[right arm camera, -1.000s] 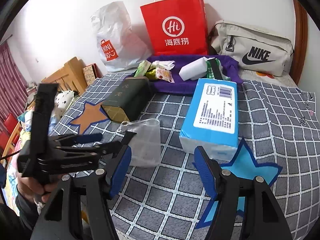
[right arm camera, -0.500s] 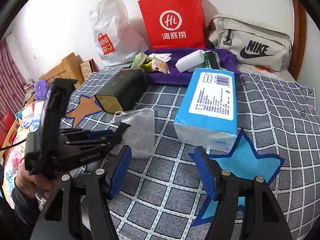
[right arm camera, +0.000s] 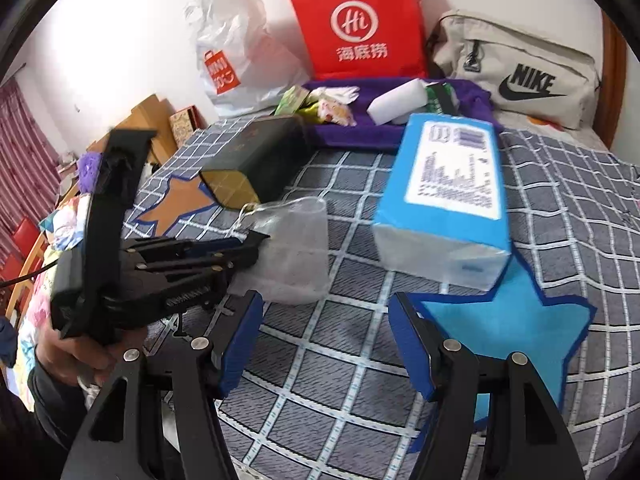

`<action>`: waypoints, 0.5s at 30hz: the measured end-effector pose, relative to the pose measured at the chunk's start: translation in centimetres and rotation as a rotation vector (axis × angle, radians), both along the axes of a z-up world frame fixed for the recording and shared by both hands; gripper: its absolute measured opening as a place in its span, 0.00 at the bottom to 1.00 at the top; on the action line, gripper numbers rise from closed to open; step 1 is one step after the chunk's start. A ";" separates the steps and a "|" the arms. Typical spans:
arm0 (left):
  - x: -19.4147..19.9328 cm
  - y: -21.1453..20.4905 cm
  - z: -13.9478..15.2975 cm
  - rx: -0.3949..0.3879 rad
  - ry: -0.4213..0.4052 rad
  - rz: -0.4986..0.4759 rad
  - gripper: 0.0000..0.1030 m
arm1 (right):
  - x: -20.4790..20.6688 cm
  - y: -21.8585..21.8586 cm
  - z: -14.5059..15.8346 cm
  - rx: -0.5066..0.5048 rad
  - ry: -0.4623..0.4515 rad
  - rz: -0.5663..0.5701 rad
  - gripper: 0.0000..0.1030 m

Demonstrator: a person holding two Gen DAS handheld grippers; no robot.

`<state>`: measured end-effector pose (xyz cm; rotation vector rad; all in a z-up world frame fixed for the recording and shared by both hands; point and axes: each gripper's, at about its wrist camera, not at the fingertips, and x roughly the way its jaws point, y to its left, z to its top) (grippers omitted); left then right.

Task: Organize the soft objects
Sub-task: 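Move the left tool to the second black strap piece and grasp it, then grasp the white mesh bag with the right tool while the left tool holds the strap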

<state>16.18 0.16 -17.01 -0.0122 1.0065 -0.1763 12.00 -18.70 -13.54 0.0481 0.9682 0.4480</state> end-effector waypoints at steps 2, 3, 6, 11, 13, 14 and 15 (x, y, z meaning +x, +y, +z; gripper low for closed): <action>-0.4 1.0 0.4 0.026 -0.009 0.032 0.20 | 0.2 0.6 -0.3 -0.003 0.005 0.012 0.64; -0.6 1.5 0.4 0.036 -0.010 0.041 0.20 | 0.3 1.0 -0.4 -0.005 0.006 0.015 0.64; -0.8 3.6 0.3 0.030 0.001 0.093 0.20 | 1.0 2.5 -1.2 -0.030 0.017 0.027 0.64; -1.1 5.9 0.0 0.073 -0.015 0.161 0.20 | 2.3 4.5 -2.4 -0.067 0.050 0.060 0.64; -1.1 6.6 -0.4 0.035 -0.015 0.161 0.20 | 2.9 5.3 -2.8 -0.086 0.050 0.063 0.64; -1.1 6.9 -0.4 0.016 -0.017 0.159 0.20 | 3.2 5.6 -3.0 -0.089 0.049 0.065 0.64; -1.2 7.0 -0.4 0.008 -0.019 0.155 0.20 | 3.5 5.9 -3.1 -0.090 0.049 0.066 0.66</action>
